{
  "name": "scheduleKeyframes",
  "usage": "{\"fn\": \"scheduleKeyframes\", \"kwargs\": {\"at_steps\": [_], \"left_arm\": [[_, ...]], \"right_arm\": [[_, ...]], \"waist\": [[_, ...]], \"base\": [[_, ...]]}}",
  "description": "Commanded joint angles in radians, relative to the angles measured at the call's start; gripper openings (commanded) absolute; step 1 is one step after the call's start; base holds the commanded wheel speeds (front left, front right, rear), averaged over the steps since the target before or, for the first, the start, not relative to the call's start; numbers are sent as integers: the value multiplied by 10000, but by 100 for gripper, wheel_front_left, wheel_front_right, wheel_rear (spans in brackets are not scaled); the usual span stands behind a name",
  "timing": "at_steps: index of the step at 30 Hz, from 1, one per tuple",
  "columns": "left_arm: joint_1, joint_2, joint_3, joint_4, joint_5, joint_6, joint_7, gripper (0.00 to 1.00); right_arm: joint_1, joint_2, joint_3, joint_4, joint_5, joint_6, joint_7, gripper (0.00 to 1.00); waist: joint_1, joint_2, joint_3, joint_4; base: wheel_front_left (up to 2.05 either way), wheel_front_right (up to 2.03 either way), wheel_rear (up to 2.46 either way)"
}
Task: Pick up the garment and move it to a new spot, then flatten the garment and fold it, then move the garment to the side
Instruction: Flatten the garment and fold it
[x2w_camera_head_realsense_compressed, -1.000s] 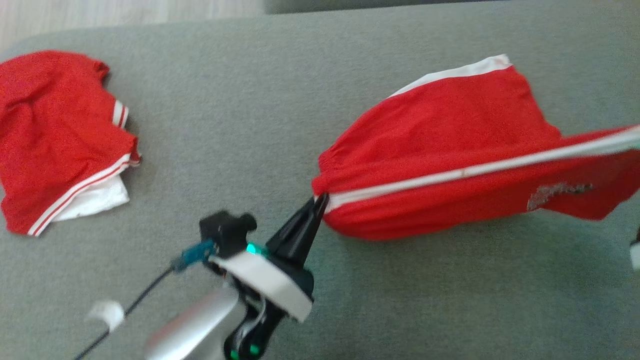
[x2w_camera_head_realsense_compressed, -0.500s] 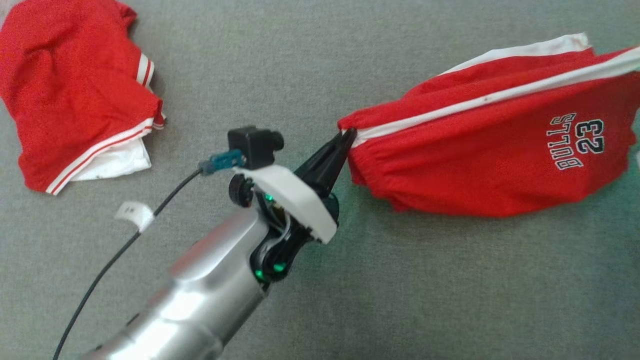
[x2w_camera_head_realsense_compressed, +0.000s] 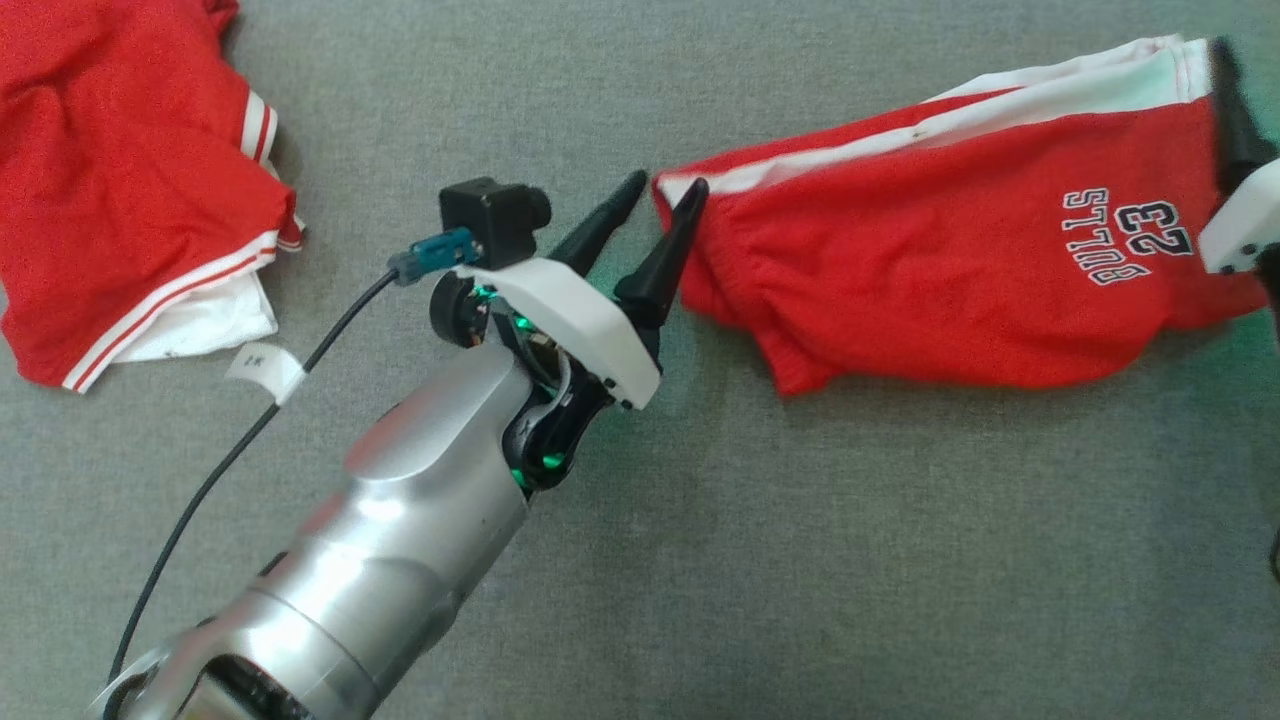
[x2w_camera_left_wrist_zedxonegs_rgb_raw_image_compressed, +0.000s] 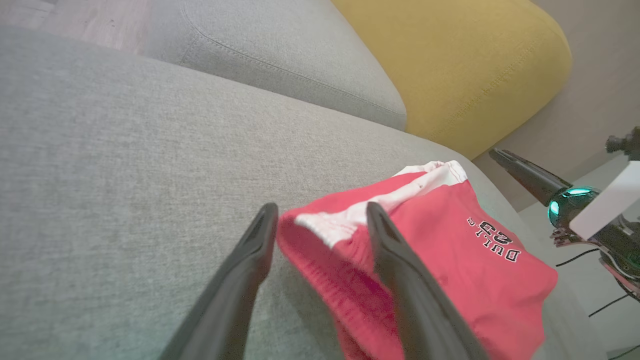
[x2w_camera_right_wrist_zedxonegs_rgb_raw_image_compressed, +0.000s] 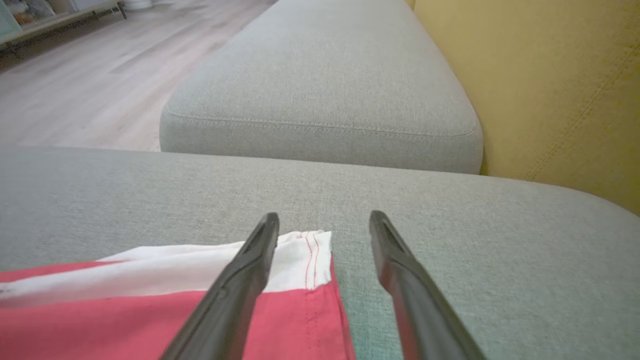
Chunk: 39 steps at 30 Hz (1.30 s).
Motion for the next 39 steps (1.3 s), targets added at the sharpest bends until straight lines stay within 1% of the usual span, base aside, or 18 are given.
{"fn": "scheduleKeyframes", "kwargs": {"at_steps": [1,7,9,10,12,15,18,19,20,22,24,26,29,32,34,37,38,39], "left_arm": [[-262,144,170,-19,116,-101,-271,100],[450,666,-133,298,557,-70,-1042,100],[859,893,-200,197,721,70,-1344,100],[1066,1025,-222,106,861,213,-1517,100],[1519,1279,-180,-148,1175,632,-1806,100],[2299,1615,72,-813,1788,1458,-2003,100],[3164,1787,960,-2184,2747,2423,-2026,100],[3529,1807,1312,-2710,3135,2741,-2028,100],[3529,1807,1312,-2710,3135,2741,-2028,100],[4306,1785,2017,-3739,3959,3354,-2030,100],[5059,1686,2592,-4657,4788,3825,-2031,100],[5712,1539,3020,-5449,5554,4108,-2031,100],[6467,1294,3488,-6268,6500,4251,-2032,100],[6961,1094,3772,-6694,7237,4179,-2032,100],[7236,976,3910,-6806,7561,4091,-2032,100],[7556,742,4196,-6893,7768,3917,-2033,100],[7623,689,4279,-6900,7842,3838,-2033,100],[7675,641,4366,-6908,7916,3773,-2033,100]], "right_arm": [[-89,-42,290,-169,268,-9,-247,100],[551,-155,857,-343,977,-9,-732,100],[921,-202,927,-511,1193,-9,-854,100],[1125,-208,952,-606,1277,-9,-920,100],[1546,-175,907,-752,1408,-9,-1062,100],[2218,-5,659,-895,1661,-9,-1147,100],[2757,66,196,-872,1763,-9,-1163,100],[2872,63,30,-826,1710,-9,-1169,100],[2872,63,30,-826,1710,-9,-1169,100],[2977,100,-346,-633,1617,-9,-1100,100],[2935,116,-794,-284,1500,-9,-965,100],[2804,55,-1206,210,1306,-9,-757,100],[2564,-54,-1860,1203,1113,-9,-412,100],[2374,-255,-2466,2145,862,-9,-265,100],[2236,-328,-2764,2678,713,-9,-203,100],[2023,-203,-3017,3389,851,-9,220,100],[1957,-122,-3020,3535,1011,-9,416,35],[1900,-56,-2986,3592,1184,-9,541,0]], "waist": [[-2,0,-151,-68],[-2,0,-765,-162],[-2,0,-999,-136],[-2,0,-1121,-111],[-2,0,-1373,-45],[-2,0,-1732,150],[-2,0,-1960,465],[-2,0,-2010,580],[-2,0,-2010,580],[-2,0,-2076,814],[-2,0,-2097,1076],[-2,0,-2046,1377],[-2,0,-1955,1875],[-2,0,-1859,2332],[-2,0,-1813,2502],[-2,0,-1780,2604],[-2,0,-1777,2610],[-2,0,-1778,2590]], "base": [[0,0,0],[0,0,0],[0,0,0],[0,0,0],[0,0,0],[0,0,0],[0,0,0],[0,0,0],[0,0,0],[0,0,0],[0,0,0],[0,0,0],[0,0,0],[0,0,0],[0,0,0],[0,0,0],[0,0,0],[0,0,0]]}}
